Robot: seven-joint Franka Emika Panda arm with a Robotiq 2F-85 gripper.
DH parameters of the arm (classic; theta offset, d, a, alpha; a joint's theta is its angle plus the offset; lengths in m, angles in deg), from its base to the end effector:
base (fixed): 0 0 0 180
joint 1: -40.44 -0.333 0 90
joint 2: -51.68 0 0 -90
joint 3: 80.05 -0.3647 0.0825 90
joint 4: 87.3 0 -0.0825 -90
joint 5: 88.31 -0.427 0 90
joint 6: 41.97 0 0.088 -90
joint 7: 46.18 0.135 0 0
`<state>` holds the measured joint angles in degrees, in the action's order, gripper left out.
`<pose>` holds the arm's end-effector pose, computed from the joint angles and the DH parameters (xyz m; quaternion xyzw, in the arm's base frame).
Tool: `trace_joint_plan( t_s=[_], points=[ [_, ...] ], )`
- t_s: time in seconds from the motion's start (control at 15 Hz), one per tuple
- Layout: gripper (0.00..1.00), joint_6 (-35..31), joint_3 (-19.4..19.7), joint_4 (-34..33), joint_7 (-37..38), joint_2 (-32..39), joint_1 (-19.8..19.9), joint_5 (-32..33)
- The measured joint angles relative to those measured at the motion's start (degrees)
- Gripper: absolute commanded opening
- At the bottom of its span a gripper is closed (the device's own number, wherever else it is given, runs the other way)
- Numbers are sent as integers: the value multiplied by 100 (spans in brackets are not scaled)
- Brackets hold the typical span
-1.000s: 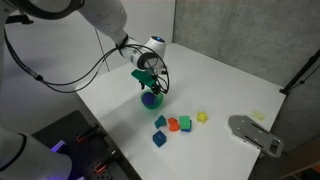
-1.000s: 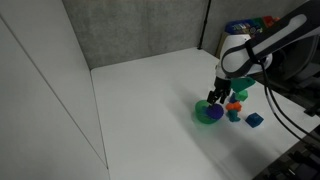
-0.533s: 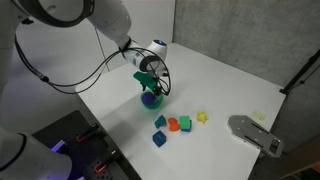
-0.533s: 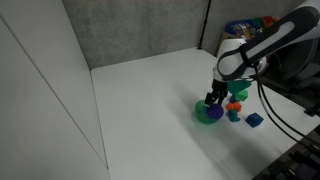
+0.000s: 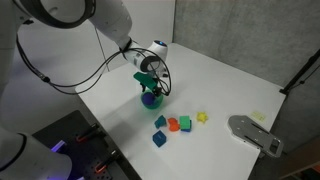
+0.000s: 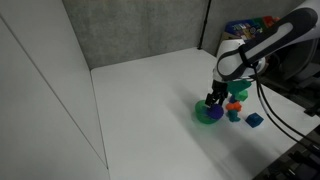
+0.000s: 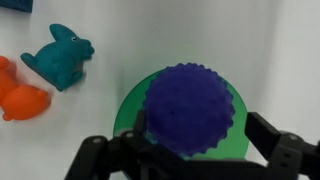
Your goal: Remove the purple ball from the green bowl.
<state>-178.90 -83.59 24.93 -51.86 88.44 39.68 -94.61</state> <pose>0.6313 0.0513 0.1029 -0.9924 -0.0385 0.1043 0.0534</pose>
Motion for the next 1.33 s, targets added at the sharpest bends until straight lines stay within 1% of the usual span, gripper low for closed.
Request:
trace_joint_plan(
  t_s=[0.4,0.87,0.93,1.0,1.07,1.13,1.2,1.33],
  points=[
    [100,358,81,-96,109,33,-32,204],
    [100,411,84,-135,114,85,-46,225],
    [75,411,80,-135,114,96,-46,224],
    [74,411,77,-135,114,105,-46,224],
    [65,411,75,-136,114,112,-46,224],
    [60,414,75,-137,114,114,-46,224],
    [58,424,75,-149,114,113,-46,224],
    [52,456,75,-173,114,113,-42,219]
  ],
)
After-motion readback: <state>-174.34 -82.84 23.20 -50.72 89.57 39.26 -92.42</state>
